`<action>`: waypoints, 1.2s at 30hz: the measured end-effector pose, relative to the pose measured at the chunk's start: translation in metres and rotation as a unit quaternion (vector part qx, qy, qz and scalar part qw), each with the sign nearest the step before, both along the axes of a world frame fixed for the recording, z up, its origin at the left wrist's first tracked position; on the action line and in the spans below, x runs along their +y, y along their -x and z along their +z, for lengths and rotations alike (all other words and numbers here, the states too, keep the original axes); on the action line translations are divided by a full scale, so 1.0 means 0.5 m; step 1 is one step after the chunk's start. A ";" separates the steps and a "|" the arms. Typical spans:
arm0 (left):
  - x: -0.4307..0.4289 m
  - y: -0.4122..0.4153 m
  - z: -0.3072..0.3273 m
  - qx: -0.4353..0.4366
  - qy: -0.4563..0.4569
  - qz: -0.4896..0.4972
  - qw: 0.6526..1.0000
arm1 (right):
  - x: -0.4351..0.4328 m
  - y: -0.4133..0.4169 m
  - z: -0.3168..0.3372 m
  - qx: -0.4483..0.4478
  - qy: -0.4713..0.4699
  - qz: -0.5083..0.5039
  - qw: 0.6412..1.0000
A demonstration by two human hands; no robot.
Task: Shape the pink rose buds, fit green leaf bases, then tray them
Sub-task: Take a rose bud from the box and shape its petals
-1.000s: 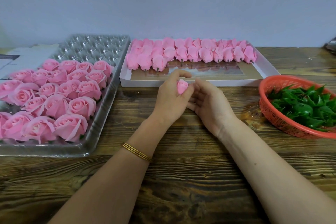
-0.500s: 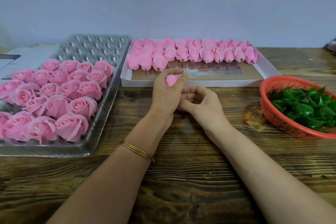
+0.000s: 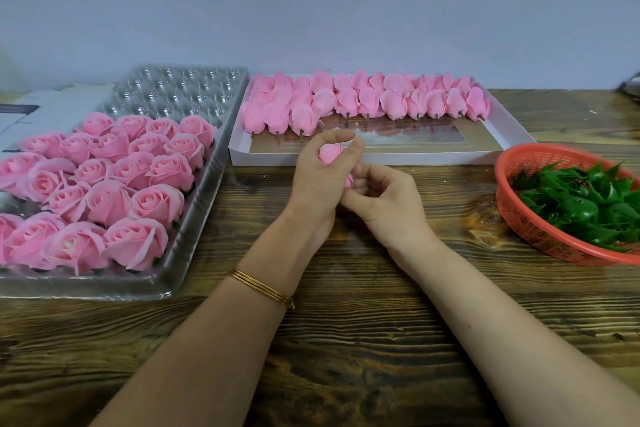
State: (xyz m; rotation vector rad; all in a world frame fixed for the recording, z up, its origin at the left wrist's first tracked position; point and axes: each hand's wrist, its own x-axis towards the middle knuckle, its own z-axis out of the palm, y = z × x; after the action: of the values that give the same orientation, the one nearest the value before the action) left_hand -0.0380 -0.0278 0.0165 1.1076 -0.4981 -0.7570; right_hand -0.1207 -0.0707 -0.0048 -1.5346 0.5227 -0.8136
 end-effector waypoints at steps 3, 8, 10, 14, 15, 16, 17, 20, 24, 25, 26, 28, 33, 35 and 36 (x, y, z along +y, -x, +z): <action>-0.003 -0.002 0.001 -0.002 0.000 -0.016 1.000 | -0.007 0.002 -0.002 0.000 -0.029 0.013 1.000; 0.001 -0.013 -0.003 -0.023 0.007 -0.062 0.998 | -0.018 0.006 0.000 0.022 -0.074 0.036 0.996; 0.002 -0.015 -0.003 -0.028 0.010 -0.063 0.998 | -0.017 0.005 0.003 0.011 -0.121 0.055 0.991; -0.001 -0.017 -0.009 -0.025 0.018 -0.031 0.999 | -0.010 0.003 0.000 0.005 -0.129 0.048 0.991; -0.001 -0.017 -0.010 -0.024 0.017 -0.025 0.999 | -0.009 0.003 -0.001 0.012 -0.102 0.036 0.994; -0.002 -0.018 -0.012 -0.022 0.018 -0.021 0.999 | -0.007 0.004 -0.001 0.020 -0.077 0.025 0.996; -0.002 -0.018 -0.012 -0.018 0.019 -0.020 0.999 | -0.005 0.003 -0.001 0.024 -0.058 0.015 0.998; -0.003 -0.016 -0.013 -0.011 0.026 -0.029 0.999 | 0.001 0.001 0.001 0.017 -0.032 -0.011 0.999; -0.003 -0.017 -0.012 -0.026 0.023 -0.040 0.999 | -0.002 0.006 0.005 0.021 -0.032 -0.016 0.999; -0.002 -0.017 -0.010 -0.028 0.022 -0.044 0.998 | -0.004 0.008 0.006 0.022 -0.041 -0.009 0.999; -0.001 -0.018 -0.009 -0.028 0.022 -0.050 0.998 | -0.004 0.009 0.008 0.021 -0.054 0.002 0.998; 0.002 -0.019 -0.004 -0.028 0.022 -0.069 0.997 | -0.005 0.010 0.013 0.016 -0.094 0.024 0.995; 0.007 -0.019 0.000 -0.020 0.014 -0.073 0.997 | -0.008 0.007 0.016 -0.003 -0.213 0.065 0.975; 0.006 -0.020 0.000 -0.018 0.003 -0.048 0.999 | -0.008 0.006 0.011 0.001 -0.189 0.039 0.981; 0.005 -0.020 -0.001 -0.016 -0.001 -0.037 0.999 | -0.007 0.006 0.009 0.012 -0.161 0.022 0.987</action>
State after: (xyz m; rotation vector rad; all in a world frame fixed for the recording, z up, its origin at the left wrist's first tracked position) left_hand -0.0278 -0.0253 0.0162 1.1098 -0.5679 -0.8051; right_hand -0.1239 -0.0743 -0.0003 -1.2541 0.6046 -0.6430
